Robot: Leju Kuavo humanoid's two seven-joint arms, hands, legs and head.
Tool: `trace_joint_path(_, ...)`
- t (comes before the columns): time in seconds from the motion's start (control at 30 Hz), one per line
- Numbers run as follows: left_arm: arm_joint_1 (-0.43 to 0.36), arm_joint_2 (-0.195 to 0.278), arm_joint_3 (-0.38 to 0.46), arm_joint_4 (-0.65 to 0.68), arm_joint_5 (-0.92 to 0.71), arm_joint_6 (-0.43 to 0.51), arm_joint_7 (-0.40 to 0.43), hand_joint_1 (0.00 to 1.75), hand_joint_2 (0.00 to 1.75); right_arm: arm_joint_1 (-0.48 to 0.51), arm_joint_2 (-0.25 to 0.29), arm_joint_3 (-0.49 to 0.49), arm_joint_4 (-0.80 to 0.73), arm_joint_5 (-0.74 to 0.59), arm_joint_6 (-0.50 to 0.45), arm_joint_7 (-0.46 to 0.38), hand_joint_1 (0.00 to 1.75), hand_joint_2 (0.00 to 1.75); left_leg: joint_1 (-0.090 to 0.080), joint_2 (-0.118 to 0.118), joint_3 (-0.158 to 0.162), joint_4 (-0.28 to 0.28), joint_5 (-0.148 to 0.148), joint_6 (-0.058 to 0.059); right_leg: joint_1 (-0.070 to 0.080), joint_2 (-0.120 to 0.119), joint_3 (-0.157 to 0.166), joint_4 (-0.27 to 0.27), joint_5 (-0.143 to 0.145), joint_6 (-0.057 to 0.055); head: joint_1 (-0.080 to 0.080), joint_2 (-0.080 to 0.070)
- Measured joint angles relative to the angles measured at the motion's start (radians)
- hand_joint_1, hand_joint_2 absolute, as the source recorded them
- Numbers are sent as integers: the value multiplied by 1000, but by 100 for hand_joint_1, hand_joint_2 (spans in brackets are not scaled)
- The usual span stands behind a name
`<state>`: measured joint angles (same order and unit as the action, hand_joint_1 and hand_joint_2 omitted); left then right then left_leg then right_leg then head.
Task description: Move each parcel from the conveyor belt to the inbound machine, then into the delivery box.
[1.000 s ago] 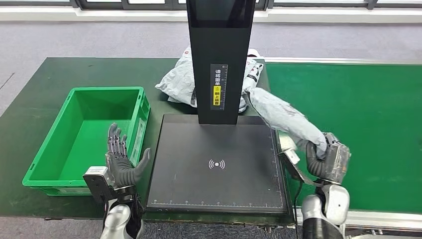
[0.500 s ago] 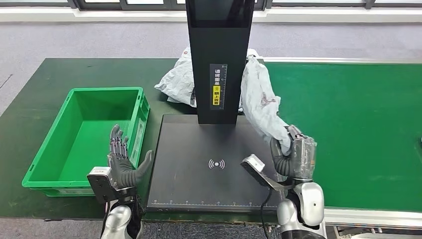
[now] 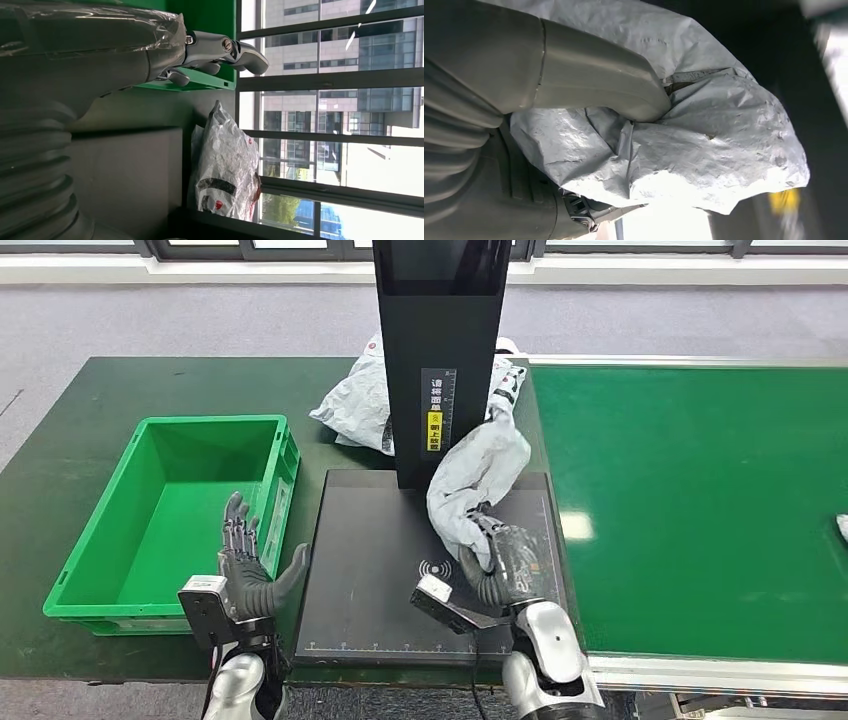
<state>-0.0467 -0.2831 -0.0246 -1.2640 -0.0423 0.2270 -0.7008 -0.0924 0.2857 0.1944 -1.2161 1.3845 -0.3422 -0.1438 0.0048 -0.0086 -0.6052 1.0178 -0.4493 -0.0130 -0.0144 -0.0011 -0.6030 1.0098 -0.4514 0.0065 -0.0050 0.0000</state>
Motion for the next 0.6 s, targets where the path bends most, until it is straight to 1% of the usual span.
trace_joint_path(0.07, 0, 0, 1, 4, 0, 0, 0, 0, 175, -10, 0, 9, 69, -3, -5, 2, 21, 175, 0, 0, 0, 0, 0, 0, 0, 0, 0, 0, 0, 0, 0, 0)
trace_joint_path(0.1, 0, 0, 1, 6, 0, 0, 0, 0, 175, -15, 0, 12, 99, -5, -2, 3, 0, 175, 0, 0, 0, 0, 0, 0, 0, 0, 0, 0, 0, 0, 0, 0)
trace_joint_path(0.23, -1, 0, 3, 15, 0, -3, 0, 0, 175, -26, 1, 17, 194, -21, 21, -13, 0, 175, 0, 0, 0, 0, 0, 0, 0, 0, 0, 0, 0, 0, 0, 0)
trace_joint_path(0.37, -3, 0, 4, 29, -3, -2, 0, 0, 175, -32, 1, 19, 241, -63, 38, -63, 0, 175, 0, 0, 0, 0, 0, 0, 0, 0, 0, 0, 0, 0, 0, 0)
trace_joint_path(0.53, -4, 0, 9, 45, -9, -3, 0, 0, 175, -34, 3, 26, 256, -161, 58, -171, 0, 175, 0, 0, 0, 0, 0, 0, 0, 0, 0, 0, 0, 0, 0, 0)
trace_joint_path(0.6, -4, 0, 10, 48, -14, 5, 0, 0, 175, -34, 4, 29, 250, -223, 43, -242, 0, 175, 0, 0, 0, 0, 0, 0, 0, 0, 0, 0, 0, 0, 0, 0)
